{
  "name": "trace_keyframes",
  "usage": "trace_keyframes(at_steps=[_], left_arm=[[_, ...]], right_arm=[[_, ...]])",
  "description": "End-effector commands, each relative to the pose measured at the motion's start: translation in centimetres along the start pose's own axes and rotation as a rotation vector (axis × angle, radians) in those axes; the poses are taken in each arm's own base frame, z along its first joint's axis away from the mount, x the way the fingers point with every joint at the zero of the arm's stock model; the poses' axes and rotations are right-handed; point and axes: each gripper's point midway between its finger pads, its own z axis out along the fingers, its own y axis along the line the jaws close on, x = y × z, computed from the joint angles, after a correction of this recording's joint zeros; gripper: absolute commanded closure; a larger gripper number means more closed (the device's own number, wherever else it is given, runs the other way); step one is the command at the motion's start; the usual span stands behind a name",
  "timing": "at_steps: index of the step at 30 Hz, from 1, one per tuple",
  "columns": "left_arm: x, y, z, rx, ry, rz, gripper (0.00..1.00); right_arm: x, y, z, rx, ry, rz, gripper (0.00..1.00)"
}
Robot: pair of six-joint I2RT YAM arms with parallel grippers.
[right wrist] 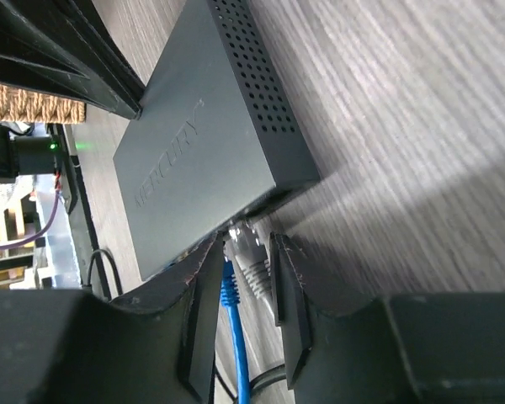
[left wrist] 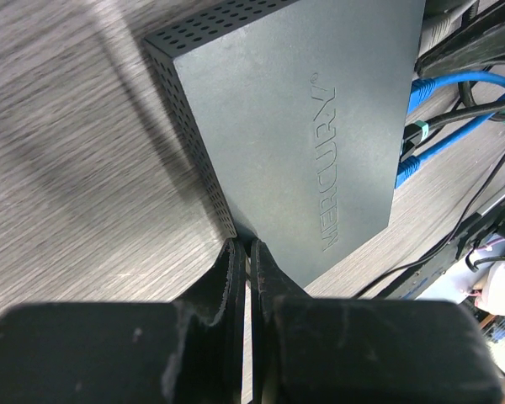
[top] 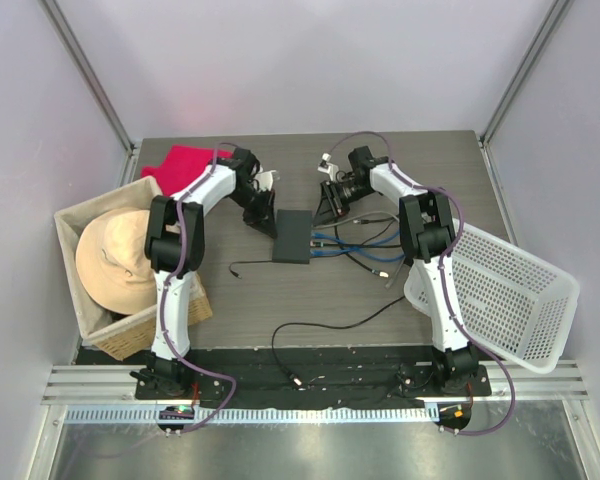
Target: Pull the plug from the switch port
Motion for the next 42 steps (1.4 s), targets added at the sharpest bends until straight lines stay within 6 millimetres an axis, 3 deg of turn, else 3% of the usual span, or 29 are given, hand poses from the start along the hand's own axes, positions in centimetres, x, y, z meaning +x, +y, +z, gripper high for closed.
trace_keyframes(at_steps=[1, 7, 18, 30, 37, 39, 42], left_arm=[[1.2, 2.1, 3.5, -0.102, 0.058, 0.07, 1.0], [1.2, 2.0, 3.7, -0.106, 0.059, 0.077, 1.0], [1.2, 2.2, 3.7, -0.118, 0.058, 0.083, 1.0], [1.2, 2.3, 4.1, -0.118, 0.065, 0.084, 1.0], [1.3, 2.1, 4.3, -0.12, 0.07, 0.093, 1.0], [1.3, 2.1, 4.3, -0.122, 0.07, 0.093, 1.0], [1.3, 2.2, 4.3, -0.123, 0.07, 0.093, 1.0]], right_arm=[[5.8, -3.8, 2.1, 0.12, 0.166, 0.086, 0.62], [6.0, -4.2, 2.7, 0.155, 0.183, 0.08, 0.67], [5.9, -6.4, 2.9, 0.262, 0.168, 0.107, 0.98], [6.5, -6.0, 2.5, 0.331, 0.193, 0.106, 0.98], [4.5, -7.2, 1.9, 0.347, 0.158, 0.099, 0.99], [4.8, -6.8, 1.9, 0.336, 0.163, 0.101, 0.99], [6.8, -5.7, 1.9, 0.297, 0.201, 0.133, 0.98]])
